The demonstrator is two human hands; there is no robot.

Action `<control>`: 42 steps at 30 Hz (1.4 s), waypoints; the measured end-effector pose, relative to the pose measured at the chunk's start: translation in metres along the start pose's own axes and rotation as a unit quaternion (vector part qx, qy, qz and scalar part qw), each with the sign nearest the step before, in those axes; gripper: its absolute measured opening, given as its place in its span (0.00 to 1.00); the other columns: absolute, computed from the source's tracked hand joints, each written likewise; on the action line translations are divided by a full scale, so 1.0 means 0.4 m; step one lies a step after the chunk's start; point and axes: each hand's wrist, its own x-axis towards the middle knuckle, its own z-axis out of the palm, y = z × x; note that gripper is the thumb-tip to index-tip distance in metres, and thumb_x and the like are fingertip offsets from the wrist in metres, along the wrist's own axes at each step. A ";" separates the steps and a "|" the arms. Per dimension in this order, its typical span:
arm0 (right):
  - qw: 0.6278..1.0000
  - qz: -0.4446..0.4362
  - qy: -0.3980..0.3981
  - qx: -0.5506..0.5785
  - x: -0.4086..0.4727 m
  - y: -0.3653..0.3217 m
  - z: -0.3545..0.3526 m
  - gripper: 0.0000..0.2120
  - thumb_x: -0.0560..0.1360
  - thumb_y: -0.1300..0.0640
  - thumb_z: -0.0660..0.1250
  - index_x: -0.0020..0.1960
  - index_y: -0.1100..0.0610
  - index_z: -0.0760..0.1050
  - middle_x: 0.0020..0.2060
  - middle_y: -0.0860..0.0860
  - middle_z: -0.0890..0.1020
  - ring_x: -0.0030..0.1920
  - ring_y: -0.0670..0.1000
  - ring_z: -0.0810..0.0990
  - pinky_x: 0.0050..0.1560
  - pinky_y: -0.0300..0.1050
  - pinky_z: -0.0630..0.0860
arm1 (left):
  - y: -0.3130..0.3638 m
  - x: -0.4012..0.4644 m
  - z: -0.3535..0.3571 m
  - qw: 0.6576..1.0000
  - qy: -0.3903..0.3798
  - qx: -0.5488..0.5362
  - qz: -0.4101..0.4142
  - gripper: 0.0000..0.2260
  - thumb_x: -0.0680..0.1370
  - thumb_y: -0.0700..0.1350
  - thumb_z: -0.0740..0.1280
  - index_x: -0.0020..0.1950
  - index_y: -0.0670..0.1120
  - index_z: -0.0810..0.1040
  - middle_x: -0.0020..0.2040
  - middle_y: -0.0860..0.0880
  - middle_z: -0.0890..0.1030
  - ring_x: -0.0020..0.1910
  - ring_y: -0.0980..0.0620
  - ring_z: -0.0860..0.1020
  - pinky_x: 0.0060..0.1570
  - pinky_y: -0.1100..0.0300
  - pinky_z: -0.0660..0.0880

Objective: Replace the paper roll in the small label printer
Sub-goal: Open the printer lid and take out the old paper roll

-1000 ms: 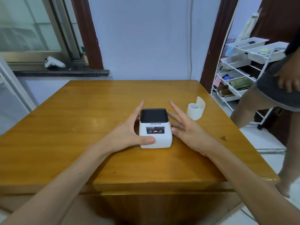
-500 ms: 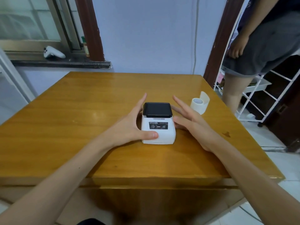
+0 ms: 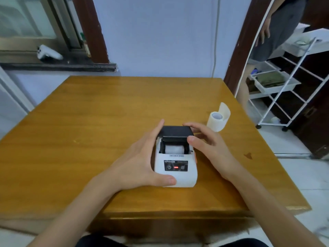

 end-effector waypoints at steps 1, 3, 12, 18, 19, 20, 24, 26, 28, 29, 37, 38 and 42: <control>1.000 -0.001 0.000 0.008 0.000 0.003 0.001 0.20 0.70 0.42 0.67 0.61 0.44 0.77 0.56 0.52 0.81 0.56 0.51 0.79 0.60 0.48 0.75 | 0.001 -0.005 0.003 1.000 0.000 -0.004 -0.002 0.57 0.56 0.72 0.74 0.64 0.80 0.29 0.77 0.62 0.58 0.75 0.60 0.61 0.75 0.48 0.61; 1.000 0.001 0.005 0.019 0.004 0.008 0.002 0.19 0.70 0.41 0.67 0.60 0.45 0.78 0.55 0.52 0.82 0.58 0.52 0.80 0.61 0.51 0.75 | 0.001 -0.011 0.006 1.000 0.002 -0.005 -0.007 0.59 0.55 0.75 0.73 0.64 0.79 0.25 0.80 0.59 0.58 0.78 0.58 0.59 0.76 0.45 0.59; 0.993 0.057 0.079 0.063 0.067 -0.028 0.032 0.29 0.74 0.37 0.64 0.52 0.65 0.78 0.48 0.59 0.84 0.52 0.57 0.82 0.59 0.56 0.76 | 0.008 -0.014 0.003 1.000 0.002 -0.012 -0.009 0.62 0.56 0.70 0.76 0.64 0.78 0.24 0.80 0.60 0.55 0.78 0.57 0.59 0.76 0.42 0.60; 0.989 0.099 0.069 0.084 0.107 -0.050 0.038 0.18 0.79 0.42 0.59 0.47 0.50 0.84 0.46 0.47 0.88 0.49 0.45 0.86 0.54 0.41 0.78 | 0.002 -0.014 0.003 1.000 0.001 0.001 -0.008 0.62 0.57 0.70 0.76 0.67 0.77 0.26 0.80 0.61 0.56 0.77 0.58 0.59 0.75 0.45 0.60; 0.989 0.101 0.067 0.083 0.108 -0.047 0.036 0.18 0.80 0.43 0.59 0.46 0.49 0.84 0.45 0.46 0.88 0.49 0.44 0.86 0.53 0.40 0.77 | 0.002 -0.015 0.002 1.000 0.002 0.004 -0.009 0.62 0.57 0.70 0.76 0.67 0.76 0.27 0.80 0.61 0.56 0.77 0.58 0.59 0.75 0.46 0.60; 0.989 0.103 0.066 0.082 0.109 -0.044 0.035 0.18 0.79 0.42 0.59 0.44 0.48 0.85 0.45 0.45 0.88 0.49 0.44 0.86 0.54 0.41 0.77 | 0.002 -0.016 0.001 1.000 0.002 0.006 -0.010 0.61 0.57 0.70 0.76 0.68 0.76 0.27 0.80 0.61 0.56 0.77 0.58 0.58 0.75 0.47 0.60; 0.988 0.109 0.066 0.084 0.108 -0.036 0.033 0.20 0.78 0.38 0.59 0.44 0.45 0.86 0.47 0.46 0.88 0.52 0.46 0.85 0.63 0.50 0.75 | 0.004 -0.016 0.001 1.000 0.001 0.010 -0.007 0.61 0.57 0.69 0.76 0.67 0.77 0.27 0.78 0.64 0.56 0.75 0.62 0.58 0.73 0.53 0.60; 0.988 0.102 0.071 0.096 0.108 -0.032 0.035 0.22 0.77 0.35 0.57 0.47 0.47 0.85 0.49 0.47 0.87 0.53 0.47 0.85 0.64 0.53 0.75 | 0.005 -0.016 0.001 1.000 0.001 0.012 -0.009 0.61 0.57 0.69 0.76 0.67 0.77 0.27 0.79 0.63 0.56 0.75 0.61 0.59 0.74 0.53 0.60; 0.987 0.097 0.075 0.109 0.109 -0.027 0.037 0.27 0.74 0.33 0.56 0.52 0.50 0.84 0.51 0.50 0.87 0.55 0.49 0.84 0.64 0.54 0.75 | 0.006 -0.017 0.001 1.000 0.001 0.014 -0.011 0.61 0.57 0.69 0.76 0.67 0.77 0.27 0.80 0.62 0.56 0.76 0.59 0.59 0.75 0.51 0.59; 0.986 0.094 0.084 0.111 0.107 -0.023 0.037 0.29 0.74 0.33 0.56 0.55 0.52 0.83 0.52 0.51 0.87 0.55 0.51 0.84 0.62 0.54 0.76 | 0.006 -0.017 0.001 1.000 0.001 0.015 -0.012 0.61 0.56 0.70 0.76 0.67 0.77 0.27 0.80 0.61 0.56 0.77 0.59 0.59 0.75 0.49 0.59; 0.961 -0.052 0.273 0.004 0.040 -0.038 0.028 0.05 0.79 0.55 0.62 0.48 0.52 0.75 0.43 0.48 0.78 0.43 0.46 0.76 0.45 0.43 0.74 | 0.007 -0.017 0.000 1.000 0.003 0.020 -0.014 0.60 0.56 0.70 0.75 0.66 0.78 0.27 0.80 0.62 0.56 0.77 0.58 0.60 0.75 0.47 0.61; 0.962 -0.066 0.263 -0.010 0.026 -0.046 0.028 0.04 0.79 0.57 0.63 0.48 0.53 0.76 0.43 0.50 0.79 0.42 0.44 0.75 0.43 0.40 0.74 | 0.007 -0.017 0.000 1.000 0.005 0.020 -0.013 0.60 0.56 0.70 0.75 0.67 0.77 0.28 0.80 0.62 0.57 0.77 0.57 0.60 0.75 0.46 0.62; 0.981 -0.070 0.172 -0.053 -0.003 -0.059 0.031 0.06 0.77 0.60 0.68 0.51 0.53 0.81 0.41 0.47 0.82 0.40 0.47 0.77 0.40 0.38 0.73 | 0.006 -0.017 0.000 1.000 0.006 0.021 -0.011 0.60 0.57 0.70 0.76 0.67 0.78 0.28 0.80 0.61 0.57 0.77 0.57 0.61 0.74 0.46 0.62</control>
